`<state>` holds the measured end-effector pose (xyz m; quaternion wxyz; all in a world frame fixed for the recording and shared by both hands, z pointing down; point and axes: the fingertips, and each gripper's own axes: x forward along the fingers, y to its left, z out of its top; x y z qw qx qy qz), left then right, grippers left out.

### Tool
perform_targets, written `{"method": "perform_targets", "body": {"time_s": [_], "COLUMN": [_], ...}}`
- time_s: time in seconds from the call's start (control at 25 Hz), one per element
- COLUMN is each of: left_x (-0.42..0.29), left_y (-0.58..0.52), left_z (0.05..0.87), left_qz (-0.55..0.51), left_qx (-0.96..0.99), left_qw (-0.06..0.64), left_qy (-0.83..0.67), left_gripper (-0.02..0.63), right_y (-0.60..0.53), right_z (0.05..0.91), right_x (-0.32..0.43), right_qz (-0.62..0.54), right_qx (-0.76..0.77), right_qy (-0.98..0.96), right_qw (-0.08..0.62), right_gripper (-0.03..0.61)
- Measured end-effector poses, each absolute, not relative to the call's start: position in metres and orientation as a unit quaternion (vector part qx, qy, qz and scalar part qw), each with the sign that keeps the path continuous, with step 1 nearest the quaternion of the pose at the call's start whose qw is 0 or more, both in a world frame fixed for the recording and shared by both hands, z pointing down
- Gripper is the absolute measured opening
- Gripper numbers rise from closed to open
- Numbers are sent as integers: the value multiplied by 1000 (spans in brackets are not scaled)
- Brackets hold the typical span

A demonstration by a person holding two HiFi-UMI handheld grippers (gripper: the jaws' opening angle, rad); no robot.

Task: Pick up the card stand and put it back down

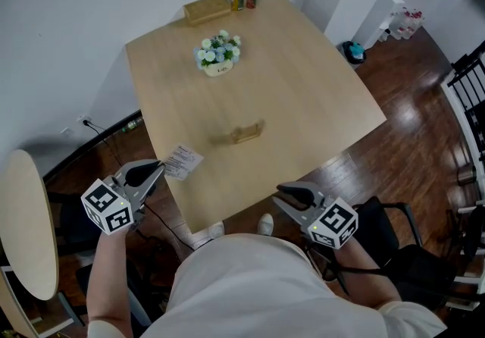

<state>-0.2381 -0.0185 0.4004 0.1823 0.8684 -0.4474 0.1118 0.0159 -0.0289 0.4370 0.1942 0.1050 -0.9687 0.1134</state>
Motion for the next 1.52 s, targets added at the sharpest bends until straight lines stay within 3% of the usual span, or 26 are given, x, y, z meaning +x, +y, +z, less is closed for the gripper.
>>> {"method": "perform_targets", "body": {"time_s": [0.52, 0.96, 1.52], "left_x": [-234, -200, -142], "left_y": [-36, -114, -202], "left_z": [389, 386, 440], "left_qz": [122, 142, 183], "left_qx": [883, 912, 927], "left_qw": [169, 153, 165], "left_qy": [-421, -354, -282], "left_gripper": [18, 18, 17], "right_y": [-25, -18, -9], "right_z": [437, 441, 446], "right_x": [28, 65, 120], "right_qz": [119, 140, 175], "right_qx": [127, 192, 290], "right_qy": [-966, -952, -921], "right_qw": [192, 191, 194], "right_gripper": [92, 91, 91]}}
